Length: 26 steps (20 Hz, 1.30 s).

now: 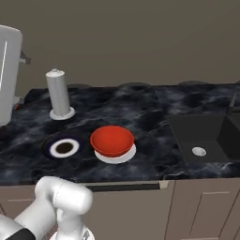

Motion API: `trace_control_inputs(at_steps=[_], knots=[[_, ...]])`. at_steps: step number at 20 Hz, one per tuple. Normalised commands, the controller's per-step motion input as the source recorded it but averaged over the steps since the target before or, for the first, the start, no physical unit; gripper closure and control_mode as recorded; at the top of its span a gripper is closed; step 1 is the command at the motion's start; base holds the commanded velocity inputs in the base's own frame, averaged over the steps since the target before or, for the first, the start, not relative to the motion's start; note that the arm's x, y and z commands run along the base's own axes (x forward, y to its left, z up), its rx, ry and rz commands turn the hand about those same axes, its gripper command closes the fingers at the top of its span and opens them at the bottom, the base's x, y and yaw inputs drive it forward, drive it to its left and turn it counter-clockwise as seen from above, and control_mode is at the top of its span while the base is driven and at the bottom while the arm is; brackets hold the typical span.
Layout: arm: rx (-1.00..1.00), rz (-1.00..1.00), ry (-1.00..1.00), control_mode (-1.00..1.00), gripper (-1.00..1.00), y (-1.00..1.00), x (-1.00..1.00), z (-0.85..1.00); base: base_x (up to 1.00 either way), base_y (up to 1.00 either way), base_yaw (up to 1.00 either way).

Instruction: Move the bowls from the cabinet to the plates on the dining table.

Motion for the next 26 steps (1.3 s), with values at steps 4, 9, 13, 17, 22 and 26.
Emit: trace_control_inputs(at_steps=[4, 9, 13, 17, 22, 26], knots=[[0.00, 0.00, 0.00, 1.00, -1.00, 0.00, 0.00, 0.00, -0.13, 0.16, 0.44], [0.00, 0.00, 0.00, 1.00, -1.00, 0.00, 0.00, 0.00, 0.00, 0.04, 0.50], [0.00, 0.00, 0.00, 1.00, -1.00, 0.00, 0.00, 0.00, 0.00, 0.00, 0.50], [0.00, 0.00, 0.00, 1.00, -1.00, 0.00, 0.00, 0.00, 0.00, 0.00, 0.50], [0.00, 0.00, 0.00, 1.00, -1.00, 0.00, 0.00, 0.00, 0.00, 0.00, 0.50], [0.00, 0.00, 0.00, 1.00, -1.00, 0.00, 0.00, 0.00, 0.00, 0.00, 0.50]])
